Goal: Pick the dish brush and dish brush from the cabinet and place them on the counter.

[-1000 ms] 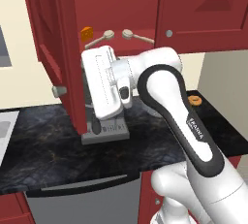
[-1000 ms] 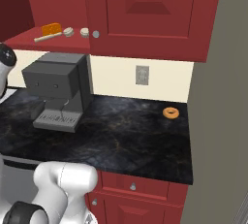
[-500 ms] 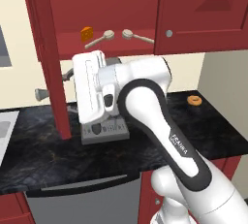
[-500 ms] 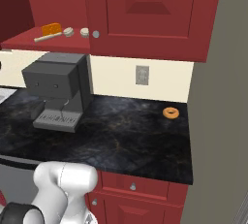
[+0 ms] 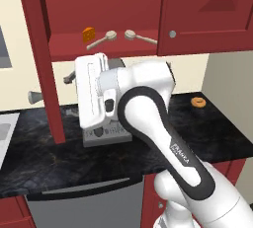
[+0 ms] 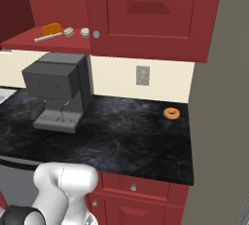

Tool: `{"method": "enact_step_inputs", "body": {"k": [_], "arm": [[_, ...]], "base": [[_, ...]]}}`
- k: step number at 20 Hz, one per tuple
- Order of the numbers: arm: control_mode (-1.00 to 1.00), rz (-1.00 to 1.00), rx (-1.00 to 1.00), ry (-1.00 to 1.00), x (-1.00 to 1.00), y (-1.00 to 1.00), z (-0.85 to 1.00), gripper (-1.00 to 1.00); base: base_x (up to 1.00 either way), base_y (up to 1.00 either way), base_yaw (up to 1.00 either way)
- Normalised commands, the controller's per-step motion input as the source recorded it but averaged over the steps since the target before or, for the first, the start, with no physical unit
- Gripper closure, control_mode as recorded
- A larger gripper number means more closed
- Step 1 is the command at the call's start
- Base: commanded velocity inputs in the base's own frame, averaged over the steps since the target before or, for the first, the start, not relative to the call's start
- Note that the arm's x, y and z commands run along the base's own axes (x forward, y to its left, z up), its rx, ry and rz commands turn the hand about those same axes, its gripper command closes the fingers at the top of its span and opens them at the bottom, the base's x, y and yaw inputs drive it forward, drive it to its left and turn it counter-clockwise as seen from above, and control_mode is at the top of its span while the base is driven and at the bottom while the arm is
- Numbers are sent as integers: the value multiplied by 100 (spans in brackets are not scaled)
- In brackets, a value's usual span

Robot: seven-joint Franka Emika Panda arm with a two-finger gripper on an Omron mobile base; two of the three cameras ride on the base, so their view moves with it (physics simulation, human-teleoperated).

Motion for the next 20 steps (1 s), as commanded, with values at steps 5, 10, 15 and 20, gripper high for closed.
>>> {"method": "enact_step_inputs", "body": {"k": [5,10,15,20], "arm": [[-100,-1,-8,-18,-10,-81,9,-100],[-100,2,-6,-22,-1,-98,0,-100],[-100,23,-3,-28,-6,-53,5,-100],[-100,1,-11,-11,-2,-4,2,-100]], "base": [[0,0,0],[0,0,0],[0,0,0],[0,0,0]]}}
